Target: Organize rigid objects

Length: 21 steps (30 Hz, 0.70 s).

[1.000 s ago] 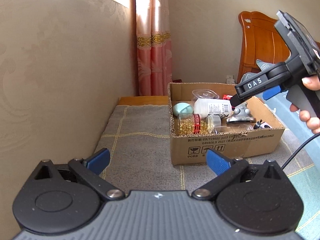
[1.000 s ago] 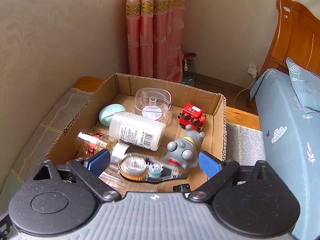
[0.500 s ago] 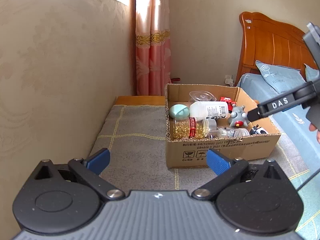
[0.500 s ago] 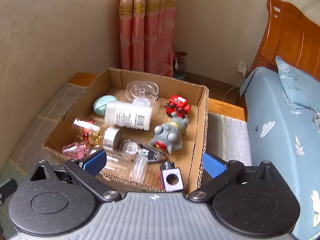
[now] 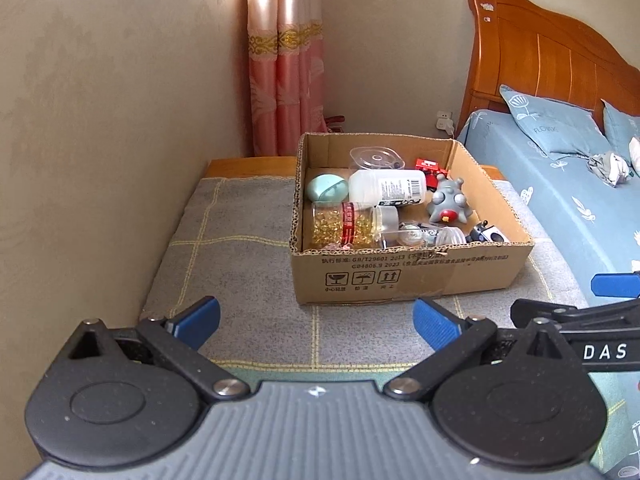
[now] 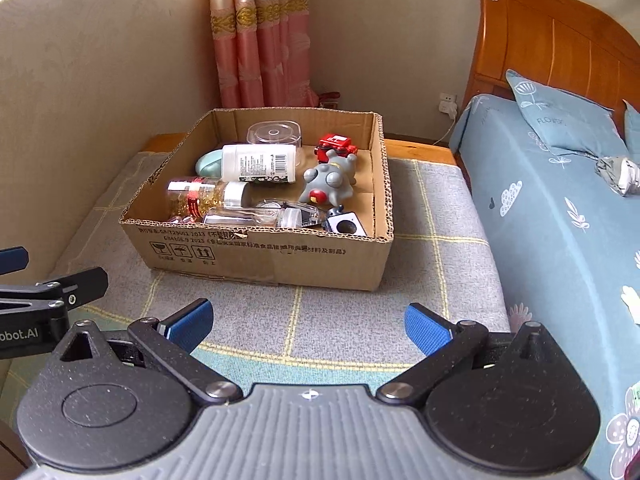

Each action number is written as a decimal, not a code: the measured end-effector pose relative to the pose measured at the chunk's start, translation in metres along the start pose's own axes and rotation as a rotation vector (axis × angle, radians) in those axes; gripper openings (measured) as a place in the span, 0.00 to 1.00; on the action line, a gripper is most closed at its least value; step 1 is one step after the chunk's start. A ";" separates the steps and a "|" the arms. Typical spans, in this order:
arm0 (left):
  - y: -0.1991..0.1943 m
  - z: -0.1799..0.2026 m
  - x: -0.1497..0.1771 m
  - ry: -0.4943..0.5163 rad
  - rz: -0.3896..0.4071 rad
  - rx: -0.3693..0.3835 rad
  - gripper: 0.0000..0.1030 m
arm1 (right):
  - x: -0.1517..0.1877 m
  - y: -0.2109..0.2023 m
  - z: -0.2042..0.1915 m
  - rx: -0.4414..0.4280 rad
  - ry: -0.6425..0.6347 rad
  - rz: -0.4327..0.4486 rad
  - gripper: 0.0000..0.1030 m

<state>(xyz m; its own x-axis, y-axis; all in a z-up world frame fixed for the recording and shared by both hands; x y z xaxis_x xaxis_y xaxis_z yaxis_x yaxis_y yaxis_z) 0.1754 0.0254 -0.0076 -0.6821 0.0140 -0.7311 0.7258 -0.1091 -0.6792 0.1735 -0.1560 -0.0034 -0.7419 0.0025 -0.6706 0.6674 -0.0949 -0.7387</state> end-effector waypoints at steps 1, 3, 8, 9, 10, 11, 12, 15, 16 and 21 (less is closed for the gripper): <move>-0.003 0.003 -0.002 0.014 0.003 -0.005 0.99 | 0.000 -0.004 0.002 0.007 0.006 0.003 1.00; -0.011 0.008 -0.006 0.039 0.016 -0.018 0.99 | -0.002 -0.011 0.005 0.018 0.020 0.018 1.00; -0.019 0.016 -0.015 0.053 0.019 -0.035 0.99 | -0.007 -0.021 0.012 0.017 0.052 0.053 1.00; -0.019 0.017 -0.015 0.053 0.018 -0.037 0.99 | -0.007 -0.022 0.013 0.020 0.056 0.055 1.00; -0.019 0.018 -0.015 0.055 0.016 -0.041 0.99 | -0.007 -0.022 0.013 0.021 0.058 0.056 1.00; -0.018 0.018 -0.015 0.058 0.012 -0.044 0.99 | -0.007 -0.022 0.013 0.019 0.062 0.058 1.00; -0.018 0.018 -0.014 0.058 0.007 -0.048 0.99 | -0.007 -0.022 0.014 0.018 0.065 0.057 1.00; -0.016 0.018 -0.013 0.052 -0.003 -0.050 0.99 | -0.007 -0.021 0.012 0.018 0.058 0.057 1.00; -0.015 0.017 -0.013 0.050 -0.005 -0.052 0.99 | -0.007 -0.021 0.012 0.023 0.056 0.058 1.00; -0.016 0.017 -0.014 0.052 -0.002 -0.058 0.99 | -0.007 -0.020 0.011 0.024 0.057 0.060 1.00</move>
<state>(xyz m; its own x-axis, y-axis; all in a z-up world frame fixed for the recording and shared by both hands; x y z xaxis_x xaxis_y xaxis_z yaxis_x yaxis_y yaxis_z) 0.1717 0.0102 0.0147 -0.6789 0.0662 -0.7312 0.7296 -0.0509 -0.6820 0.1646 -0.1652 0.0173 -0.6952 0.0528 -0.7168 0.7081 -0.1207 -0.6957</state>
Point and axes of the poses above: each gripper's, at about its wrist camera, not at the fingertips, and y roughly the way its jaws point, z to its right, x to its underside, the point moved 4 cm from there along y, roughly the way its jaws point, and after that the axes turned 6 degrees about x, right-handed, at the moved point
